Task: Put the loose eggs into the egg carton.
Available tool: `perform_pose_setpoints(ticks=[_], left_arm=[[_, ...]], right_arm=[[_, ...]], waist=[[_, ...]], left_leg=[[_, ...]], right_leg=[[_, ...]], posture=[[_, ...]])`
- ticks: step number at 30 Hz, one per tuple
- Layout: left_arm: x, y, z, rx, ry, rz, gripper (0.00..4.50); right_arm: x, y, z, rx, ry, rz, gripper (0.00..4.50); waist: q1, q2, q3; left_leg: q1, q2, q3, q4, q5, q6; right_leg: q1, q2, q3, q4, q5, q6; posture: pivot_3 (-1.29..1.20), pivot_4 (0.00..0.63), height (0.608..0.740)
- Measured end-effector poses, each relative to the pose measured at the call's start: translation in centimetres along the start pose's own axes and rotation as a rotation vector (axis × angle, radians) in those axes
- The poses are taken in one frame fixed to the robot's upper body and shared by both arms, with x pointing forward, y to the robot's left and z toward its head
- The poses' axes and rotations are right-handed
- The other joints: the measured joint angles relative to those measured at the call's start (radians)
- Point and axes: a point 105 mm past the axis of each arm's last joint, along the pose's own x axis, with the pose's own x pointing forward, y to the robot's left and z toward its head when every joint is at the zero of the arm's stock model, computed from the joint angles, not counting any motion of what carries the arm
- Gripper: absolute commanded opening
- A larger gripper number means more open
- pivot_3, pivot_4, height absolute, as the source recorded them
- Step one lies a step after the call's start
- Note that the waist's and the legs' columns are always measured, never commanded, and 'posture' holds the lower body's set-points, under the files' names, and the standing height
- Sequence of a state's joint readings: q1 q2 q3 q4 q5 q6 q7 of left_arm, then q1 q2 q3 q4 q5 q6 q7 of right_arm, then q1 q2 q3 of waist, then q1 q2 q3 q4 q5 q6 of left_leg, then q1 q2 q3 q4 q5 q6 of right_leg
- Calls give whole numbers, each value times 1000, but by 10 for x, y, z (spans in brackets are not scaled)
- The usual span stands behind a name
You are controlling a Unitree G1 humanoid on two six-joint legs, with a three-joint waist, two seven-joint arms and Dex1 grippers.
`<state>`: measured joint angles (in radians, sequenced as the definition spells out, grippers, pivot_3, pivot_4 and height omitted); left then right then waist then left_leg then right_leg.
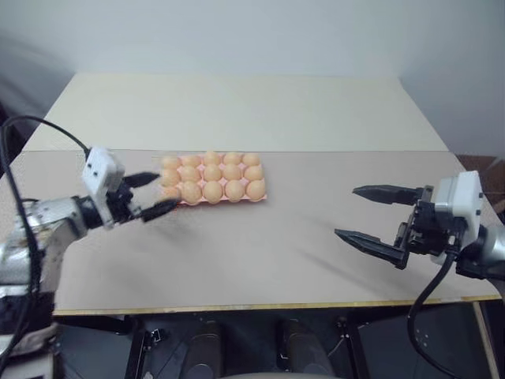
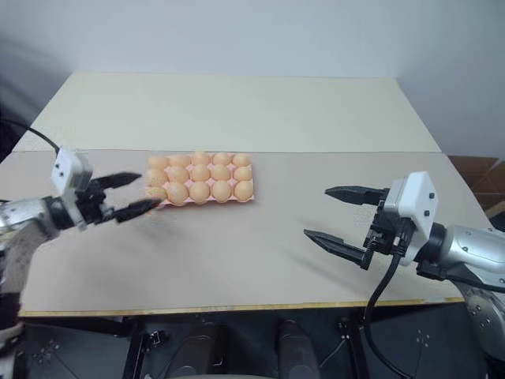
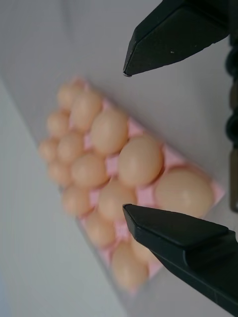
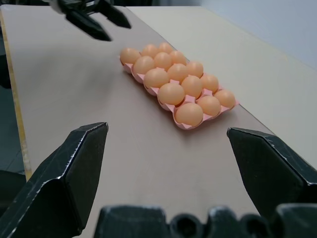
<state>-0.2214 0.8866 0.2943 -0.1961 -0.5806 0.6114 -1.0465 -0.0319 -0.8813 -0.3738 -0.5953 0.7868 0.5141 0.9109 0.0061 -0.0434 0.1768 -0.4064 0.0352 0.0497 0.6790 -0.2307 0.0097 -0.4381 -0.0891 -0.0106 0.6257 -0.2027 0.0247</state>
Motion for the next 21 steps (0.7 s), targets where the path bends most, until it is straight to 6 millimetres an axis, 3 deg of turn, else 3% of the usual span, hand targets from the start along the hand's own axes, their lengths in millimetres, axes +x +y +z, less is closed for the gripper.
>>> perform_pose_setpoints(ticks=[3,8,21], left_arm=[[-20,-16,7,6,18,-40,4487],[-41,-33,-3,-64,31,11,4487],[-46,-44,-5,-69,-13,154,4487]], right_arm=[[3,-4,-4,22,1,10,4500],[11,-6,-8,46,-2,39,4500],[20,-25,-14,39,29,50,4500]], waist=[[0,1,0],[1,1,0],[6,1,0]], left_leg=[[1,1,0,-1,0,0],[1,1,0,-1,0,0],[1,0,0,-1,0,0]], right_leg=[[0,0,0,0,-1,-1],[0,0,0,0,-1,-2],[0,1,0,0,-1,-2]], posture=[[0,150,740],[0,150,740],[0,150,740]])
